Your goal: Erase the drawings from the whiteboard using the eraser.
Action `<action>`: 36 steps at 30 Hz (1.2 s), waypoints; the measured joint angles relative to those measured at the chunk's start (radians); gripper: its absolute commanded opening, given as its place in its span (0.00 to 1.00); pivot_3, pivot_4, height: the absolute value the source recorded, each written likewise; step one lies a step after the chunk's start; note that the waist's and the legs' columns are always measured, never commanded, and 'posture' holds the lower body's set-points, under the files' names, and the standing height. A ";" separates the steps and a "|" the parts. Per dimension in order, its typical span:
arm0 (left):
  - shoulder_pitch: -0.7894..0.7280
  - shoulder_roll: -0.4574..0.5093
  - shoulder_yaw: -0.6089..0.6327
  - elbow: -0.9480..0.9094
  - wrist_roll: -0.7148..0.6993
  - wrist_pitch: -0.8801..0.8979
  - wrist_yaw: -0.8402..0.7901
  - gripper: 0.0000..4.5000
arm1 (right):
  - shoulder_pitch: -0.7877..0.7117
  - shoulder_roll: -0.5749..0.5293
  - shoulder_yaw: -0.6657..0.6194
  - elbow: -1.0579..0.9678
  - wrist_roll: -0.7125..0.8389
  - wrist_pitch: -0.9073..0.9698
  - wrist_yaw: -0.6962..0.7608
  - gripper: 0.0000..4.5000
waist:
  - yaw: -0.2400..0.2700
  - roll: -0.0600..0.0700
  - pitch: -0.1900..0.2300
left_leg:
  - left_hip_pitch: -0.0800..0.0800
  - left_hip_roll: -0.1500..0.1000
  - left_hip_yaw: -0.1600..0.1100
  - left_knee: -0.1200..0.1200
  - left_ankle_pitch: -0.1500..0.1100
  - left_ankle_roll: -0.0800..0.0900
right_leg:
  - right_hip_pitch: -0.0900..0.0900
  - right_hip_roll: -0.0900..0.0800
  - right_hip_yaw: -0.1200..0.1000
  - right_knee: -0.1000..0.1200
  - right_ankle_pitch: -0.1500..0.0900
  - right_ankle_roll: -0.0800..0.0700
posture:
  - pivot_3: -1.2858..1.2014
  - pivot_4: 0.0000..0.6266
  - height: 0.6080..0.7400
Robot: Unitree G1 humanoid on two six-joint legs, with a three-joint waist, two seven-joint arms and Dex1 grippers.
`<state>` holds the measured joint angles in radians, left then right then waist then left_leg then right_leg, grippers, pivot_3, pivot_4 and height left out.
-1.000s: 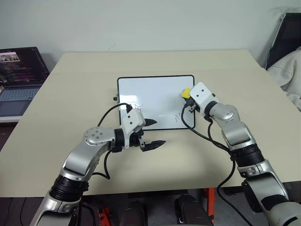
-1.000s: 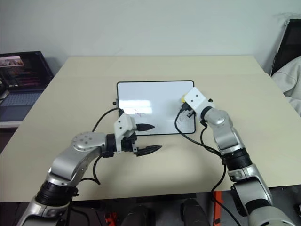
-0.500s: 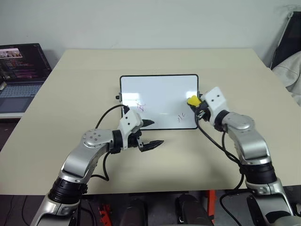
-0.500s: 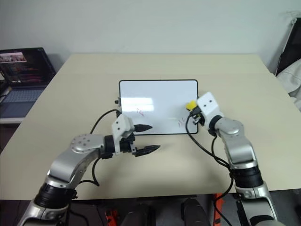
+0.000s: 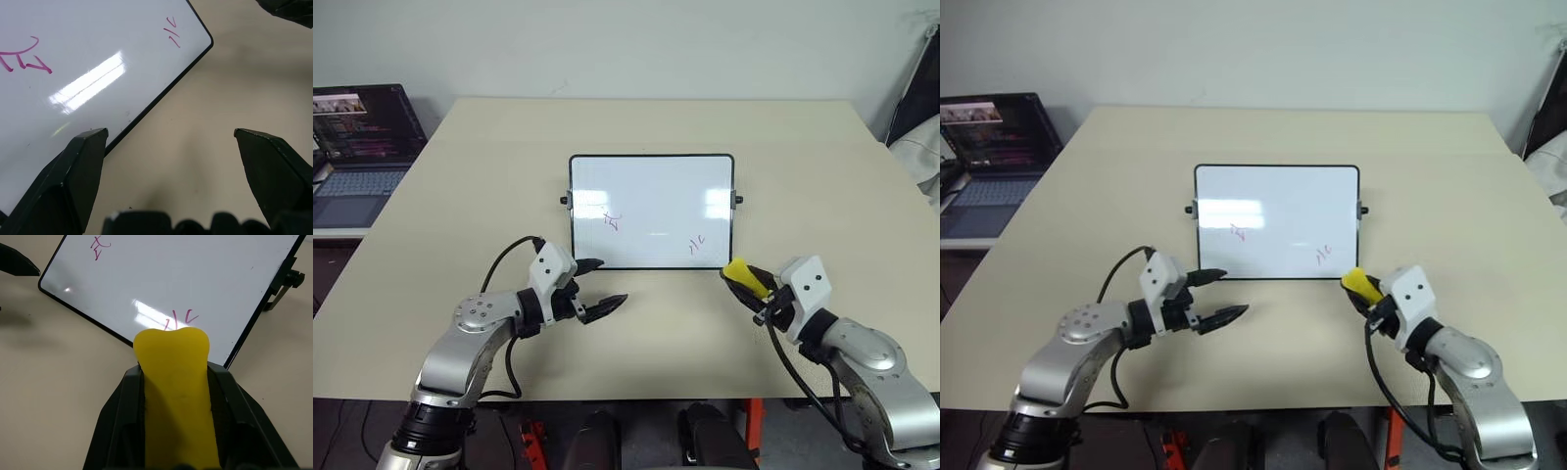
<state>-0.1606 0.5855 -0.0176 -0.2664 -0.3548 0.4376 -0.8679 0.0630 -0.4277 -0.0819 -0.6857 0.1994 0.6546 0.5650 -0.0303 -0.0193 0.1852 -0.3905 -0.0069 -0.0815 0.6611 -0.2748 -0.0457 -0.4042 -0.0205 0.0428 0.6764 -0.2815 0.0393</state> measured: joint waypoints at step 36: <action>-0.043 0.019 -0.105 0.023 0.025 -0.075 -0.121 1.00 | -0.439 -0.019 0.453 0.544 -0.438 -0.232 -0.140 0.29 | -0.007 -0.001 -0.001 | 0.019 0.000 0.002 0.001 0.001 0.001 | 0.017 0.002 0.001 0.003 0.000 0.000 | 0.52 0.24 1.00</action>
<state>-0.2036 0.6042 -0.1226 -0.2435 -0.3294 0.3628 -0.9892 -0.3755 -0.4468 0.3710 -0.1415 -0.2382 0.4230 0.4246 -0.0370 -0.0205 0.1842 -0.3716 -0.0069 -0.0799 0.6618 -0.2740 -0.0447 -0.3875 -0.0189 0.0438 0.6790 -0.2818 0.0396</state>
